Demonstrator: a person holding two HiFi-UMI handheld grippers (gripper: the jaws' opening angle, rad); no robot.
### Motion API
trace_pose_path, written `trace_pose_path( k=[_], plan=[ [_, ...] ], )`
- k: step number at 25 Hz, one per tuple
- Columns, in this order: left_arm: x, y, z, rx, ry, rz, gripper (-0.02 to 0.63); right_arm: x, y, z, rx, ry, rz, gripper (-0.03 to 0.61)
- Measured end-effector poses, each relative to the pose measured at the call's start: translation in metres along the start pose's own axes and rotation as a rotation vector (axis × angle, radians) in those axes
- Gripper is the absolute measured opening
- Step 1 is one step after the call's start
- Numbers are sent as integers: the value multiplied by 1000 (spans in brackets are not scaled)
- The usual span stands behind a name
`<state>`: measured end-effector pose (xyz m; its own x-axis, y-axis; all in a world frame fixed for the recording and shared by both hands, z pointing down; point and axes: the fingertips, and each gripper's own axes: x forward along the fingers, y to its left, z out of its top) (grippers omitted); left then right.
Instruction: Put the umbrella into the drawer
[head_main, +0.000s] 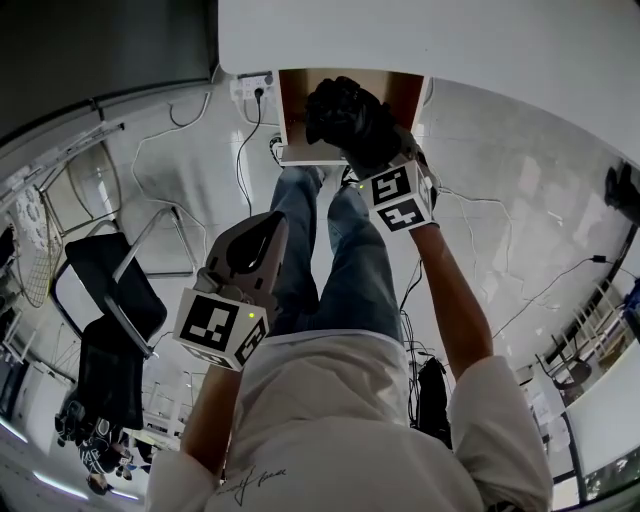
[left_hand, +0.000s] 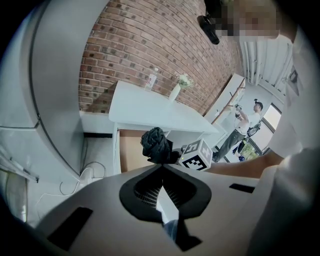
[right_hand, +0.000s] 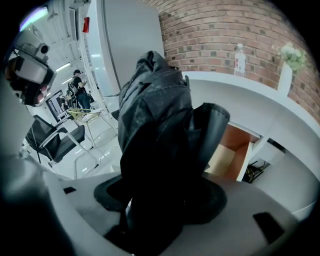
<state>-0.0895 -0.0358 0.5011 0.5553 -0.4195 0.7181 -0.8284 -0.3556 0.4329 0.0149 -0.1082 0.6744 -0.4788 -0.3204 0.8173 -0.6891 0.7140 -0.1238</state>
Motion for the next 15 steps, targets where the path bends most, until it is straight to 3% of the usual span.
trace_pose_path(
  k=[15],
  plan=[
    [4,15,-5,-25,18,-1,17,40,-7,0,-23,103,53,281]
  ],
)
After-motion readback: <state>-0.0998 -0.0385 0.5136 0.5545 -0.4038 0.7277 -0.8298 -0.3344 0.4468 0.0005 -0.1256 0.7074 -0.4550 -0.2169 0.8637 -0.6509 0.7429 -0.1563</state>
